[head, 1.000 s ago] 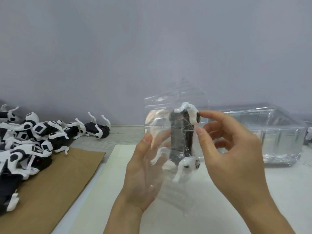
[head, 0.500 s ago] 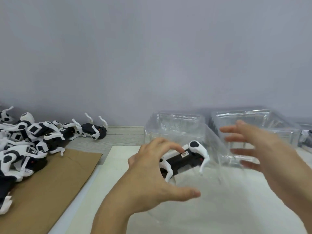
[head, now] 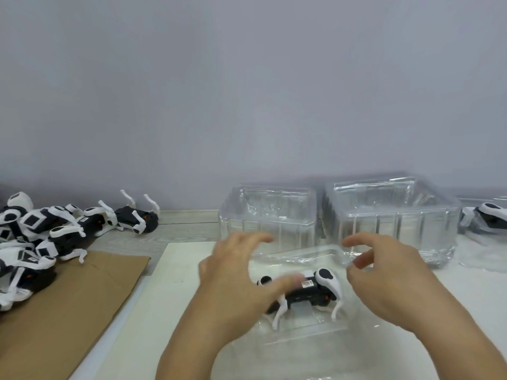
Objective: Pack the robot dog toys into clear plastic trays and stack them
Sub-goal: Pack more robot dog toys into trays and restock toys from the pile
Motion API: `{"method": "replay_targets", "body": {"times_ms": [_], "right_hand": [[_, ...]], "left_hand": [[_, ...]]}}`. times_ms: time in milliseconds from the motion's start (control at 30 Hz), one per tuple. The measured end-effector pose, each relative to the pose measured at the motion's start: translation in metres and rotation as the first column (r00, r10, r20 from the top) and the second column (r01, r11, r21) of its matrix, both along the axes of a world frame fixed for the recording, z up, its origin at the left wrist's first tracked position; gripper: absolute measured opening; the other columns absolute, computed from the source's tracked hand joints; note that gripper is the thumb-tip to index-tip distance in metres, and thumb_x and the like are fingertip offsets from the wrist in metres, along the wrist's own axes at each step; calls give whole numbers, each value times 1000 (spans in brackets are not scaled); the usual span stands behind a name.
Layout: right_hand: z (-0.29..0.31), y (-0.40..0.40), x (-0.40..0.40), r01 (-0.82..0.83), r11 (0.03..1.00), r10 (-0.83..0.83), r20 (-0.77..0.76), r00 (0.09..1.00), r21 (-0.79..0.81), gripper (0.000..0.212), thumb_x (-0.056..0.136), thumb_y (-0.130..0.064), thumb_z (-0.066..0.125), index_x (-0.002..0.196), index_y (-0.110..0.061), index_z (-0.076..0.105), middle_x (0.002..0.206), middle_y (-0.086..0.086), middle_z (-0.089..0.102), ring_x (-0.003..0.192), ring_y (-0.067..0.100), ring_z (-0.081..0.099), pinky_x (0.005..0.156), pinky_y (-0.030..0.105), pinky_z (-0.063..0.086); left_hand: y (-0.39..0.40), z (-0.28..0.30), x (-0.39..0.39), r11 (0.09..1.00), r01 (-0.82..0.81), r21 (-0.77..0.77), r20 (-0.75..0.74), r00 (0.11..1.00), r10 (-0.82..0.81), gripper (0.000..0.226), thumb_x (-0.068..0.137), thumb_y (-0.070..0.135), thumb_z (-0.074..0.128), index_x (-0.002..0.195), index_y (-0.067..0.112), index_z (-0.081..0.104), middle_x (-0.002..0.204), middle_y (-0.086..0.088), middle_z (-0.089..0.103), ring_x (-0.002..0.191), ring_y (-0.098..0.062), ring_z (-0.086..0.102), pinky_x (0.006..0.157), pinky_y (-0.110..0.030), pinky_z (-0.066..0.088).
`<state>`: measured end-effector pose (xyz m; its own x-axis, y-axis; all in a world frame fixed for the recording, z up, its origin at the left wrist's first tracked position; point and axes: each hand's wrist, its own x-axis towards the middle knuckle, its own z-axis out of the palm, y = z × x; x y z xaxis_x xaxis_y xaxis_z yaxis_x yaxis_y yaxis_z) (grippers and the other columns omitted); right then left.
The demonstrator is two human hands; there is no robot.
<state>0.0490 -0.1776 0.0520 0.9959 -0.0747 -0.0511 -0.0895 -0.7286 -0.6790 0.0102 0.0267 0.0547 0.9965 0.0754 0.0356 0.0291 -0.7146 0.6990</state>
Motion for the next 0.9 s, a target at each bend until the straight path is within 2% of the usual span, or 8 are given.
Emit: {"method": "replay_targets", "body": {"times_ms": [100,167,333,500,567,700,800,900], "right_hand": [[0,-4,0,77,997,-77,28,997,-9,39,85,-15,60,119,-33,61,89,-7,63,78,16,60,68,29,47],[4,-7,0,146,988,-141,84,986,-52,36,86,-18,61,119,-30,62,90,-7,61,81,19,58,70,31,44],[21,13,-7,69,996,-83,330,940,54,13,90,-26,60,98,-33,67,83,-14,63,74,4,58,59,20,39],[7,58,-19,-228,964,256,260,931,-134,32,96,-47,49,127,-41,54,127,-22,45,122,6,39,100,30,33],[3,65,-21,-264,947,300,217,929,-180,34,98,-47,44,131,-41,51,130,-22,42,126,9,34,99,34,28],[3,80,-27,-267,962,266,362,893,-49,24,98,-34,47,120,-39,56,110,-17,46,108,1,41,91,18,33],[2,97,-36,-324,918,291,169,942,227,19,95,-36,52,112,-41,57,101,-17,57,89,-5,56,74,8,43],[-10,100,-37,-325,931,339,-60,939,167,40,97,-40,47,136,-40,41,133,-7,50,123,9,48,101,24,41]], "left_hand": [[8,-6,8,926,-376,-29,115,919,377,30,83,60,62,84,30,55,91,13,58,90,-14,57,77,-34,46],[14,-10,11,885,-459,-73,11,887,461,43,90,56,56,75,16,59,70,1,67,71,-22,66,70,-36,53],[11,-11,9,858,-368,-357,-276,920,280,54,101,48,46,72,5,61,63,-10,71,59,-26,73,48,-25,53],[9,-20,9,841,-55,-538,-269,957,-110,37,104,33,46,100,11,75,101,-2,77,92,-17,74,80,-30,58],[6,-19,8,766,-24,-642,-282,937,-206,39,107,20,38,109,9,75,111,-5,75,97,-15,72,81,-29,57],[12,-20,13,744,-253,-618,-222,964,144,32,104,15,42,104,12,74,95,-5,78,81,-18,75,74,-33,54],[25,-24,15,674,-437,-596,-162,887,432,24,99,12,49,96,14,72,86,-4,78,81,-23,75,80,-41,57],[28,-23,14,620,-460,-635,-154,862,483,22,98,12,51,93,16,72,83,-1,77,80,-20,74,74,-36,54]]}}
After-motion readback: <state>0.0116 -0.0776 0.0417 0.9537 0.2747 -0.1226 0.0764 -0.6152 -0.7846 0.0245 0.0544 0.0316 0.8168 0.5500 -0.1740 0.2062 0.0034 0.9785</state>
